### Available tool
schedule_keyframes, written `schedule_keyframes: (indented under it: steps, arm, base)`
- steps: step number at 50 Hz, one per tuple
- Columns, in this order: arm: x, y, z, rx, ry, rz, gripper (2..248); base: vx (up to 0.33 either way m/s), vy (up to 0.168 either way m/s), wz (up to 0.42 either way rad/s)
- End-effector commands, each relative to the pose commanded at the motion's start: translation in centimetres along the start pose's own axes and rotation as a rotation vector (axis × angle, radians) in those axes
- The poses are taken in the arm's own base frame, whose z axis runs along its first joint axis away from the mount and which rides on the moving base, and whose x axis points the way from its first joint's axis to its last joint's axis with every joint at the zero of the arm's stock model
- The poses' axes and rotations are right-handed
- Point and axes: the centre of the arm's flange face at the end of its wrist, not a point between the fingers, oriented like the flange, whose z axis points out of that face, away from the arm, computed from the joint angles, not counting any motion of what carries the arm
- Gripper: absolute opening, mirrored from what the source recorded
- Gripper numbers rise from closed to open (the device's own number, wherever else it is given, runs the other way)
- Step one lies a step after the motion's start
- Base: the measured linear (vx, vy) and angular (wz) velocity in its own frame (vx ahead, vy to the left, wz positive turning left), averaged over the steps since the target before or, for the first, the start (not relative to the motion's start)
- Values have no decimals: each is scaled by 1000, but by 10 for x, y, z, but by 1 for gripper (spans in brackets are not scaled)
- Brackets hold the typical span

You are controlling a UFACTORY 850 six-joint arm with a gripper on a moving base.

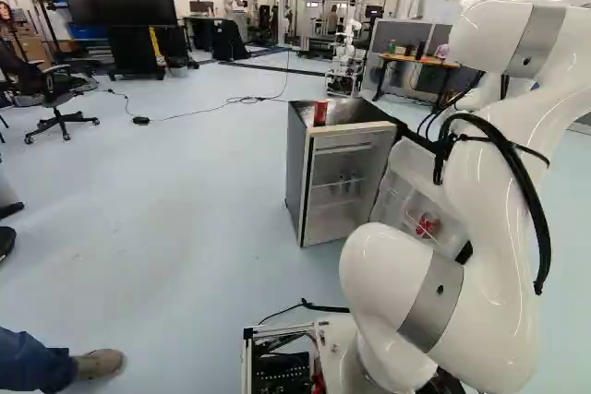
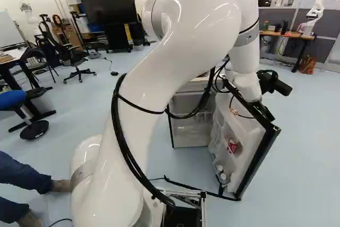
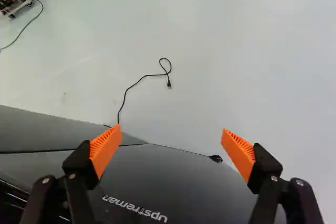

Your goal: Grab a drink from the fridge

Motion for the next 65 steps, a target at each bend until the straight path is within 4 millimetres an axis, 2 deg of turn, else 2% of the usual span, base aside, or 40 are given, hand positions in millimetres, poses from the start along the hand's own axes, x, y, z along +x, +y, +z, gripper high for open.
schedule_keyframes:
  steps: [32,65]
  arm:
    - [-16,0,-3,6,-154,-177,247]
    - [-68,-5,-41,3,-331,-418,247]
  base:
    - [0,0,0]
    - [0,0,0]
